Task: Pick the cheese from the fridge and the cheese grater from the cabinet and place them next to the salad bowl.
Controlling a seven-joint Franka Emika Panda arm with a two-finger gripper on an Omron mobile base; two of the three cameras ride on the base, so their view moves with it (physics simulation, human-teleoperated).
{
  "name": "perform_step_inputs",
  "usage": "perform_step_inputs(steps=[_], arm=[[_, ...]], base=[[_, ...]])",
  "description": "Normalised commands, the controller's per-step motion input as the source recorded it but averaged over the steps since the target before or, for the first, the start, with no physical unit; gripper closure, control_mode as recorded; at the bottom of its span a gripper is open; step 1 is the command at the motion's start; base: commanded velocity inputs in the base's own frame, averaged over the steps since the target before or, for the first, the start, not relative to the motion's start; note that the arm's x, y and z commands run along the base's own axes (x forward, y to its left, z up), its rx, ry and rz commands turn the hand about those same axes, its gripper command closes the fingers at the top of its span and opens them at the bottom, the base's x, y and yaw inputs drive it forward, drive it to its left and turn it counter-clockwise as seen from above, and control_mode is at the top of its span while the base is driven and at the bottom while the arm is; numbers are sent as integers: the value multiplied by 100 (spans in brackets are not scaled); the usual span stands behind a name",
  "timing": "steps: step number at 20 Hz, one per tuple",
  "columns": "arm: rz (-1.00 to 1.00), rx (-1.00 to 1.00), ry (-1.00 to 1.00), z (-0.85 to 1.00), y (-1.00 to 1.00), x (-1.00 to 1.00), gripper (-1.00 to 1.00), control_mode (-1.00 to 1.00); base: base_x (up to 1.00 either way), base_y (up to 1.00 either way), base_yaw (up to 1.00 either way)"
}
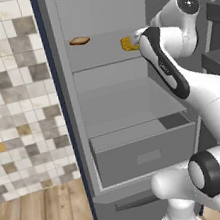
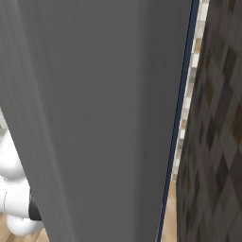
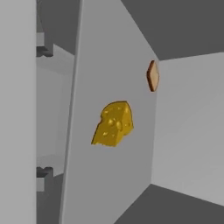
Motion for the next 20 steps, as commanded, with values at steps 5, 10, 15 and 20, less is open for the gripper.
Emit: perform_step_inputs(steps=[5,10,15,20], arm=[[0,0,9,-5,-1,33,-100,-100],[0,-2,17,-16,0,57,-100,-100],[0,0,4,-1,0,28,-100,-100],[2,0,-2,0,0,19,-100,-100]], base=[[0,0,0],[0,0,0],[0,0,0],[0,0,0]])
